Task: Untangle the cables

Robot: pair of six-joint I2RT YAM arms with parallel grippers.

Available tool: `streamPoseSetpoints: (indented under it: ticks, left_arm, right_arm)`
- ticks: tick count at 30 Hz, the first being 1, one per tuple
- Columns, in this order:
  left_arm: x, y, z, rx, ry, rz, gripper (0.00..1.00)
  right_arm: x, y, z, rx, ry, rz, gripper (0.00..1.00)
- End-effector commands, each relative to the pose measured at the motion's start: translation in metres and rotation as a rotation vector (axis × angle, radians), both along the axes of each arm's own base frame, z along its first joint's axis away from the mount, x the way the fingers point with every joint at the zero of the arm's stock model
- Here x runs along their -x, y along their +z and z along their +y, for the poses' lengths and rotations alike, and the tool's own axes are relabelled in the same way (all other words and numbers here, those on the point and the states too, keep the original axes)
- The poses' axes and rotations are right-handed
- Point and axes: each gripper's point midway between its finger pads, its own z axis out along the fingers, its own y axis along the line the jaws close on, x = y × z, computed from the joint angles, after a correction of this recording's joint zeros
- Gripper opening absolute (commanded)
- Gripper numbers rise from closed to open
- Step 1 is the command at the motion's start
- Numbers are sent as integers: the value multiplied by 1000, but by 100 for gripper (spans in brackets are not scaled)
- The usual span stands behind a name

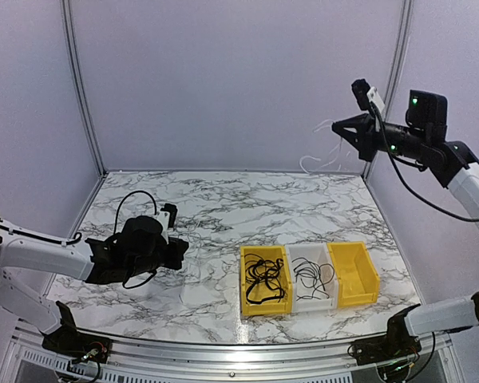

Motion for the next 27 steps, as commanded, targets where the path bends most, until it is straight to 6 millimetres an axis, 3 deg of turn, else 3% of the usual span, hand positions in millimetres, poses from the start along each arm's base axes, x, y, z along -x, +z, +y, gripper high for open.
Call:
streamPoseSetpoints:
  ticks: [1, 11, 23, 27]
  left_arm:
    - [-6, 9, -13, 27, -25, -4, 0]
    - [-9, 9, -30, 5, -78, 8, 0]
    - [-8, 9, -33, 2, -93, 19, 0]
    - [-7, 8, -31, 0, -90, 25, 0]
  right_arm:
    - [41, -34, -39, 211, -43, -33, 0]
    - [101, -164, -107, 712, 28, 194, 0]
    - [108, -273, -102, 721, 206, 461, 0]
    - [110, -296, -97, 703, 245, 497, 0]
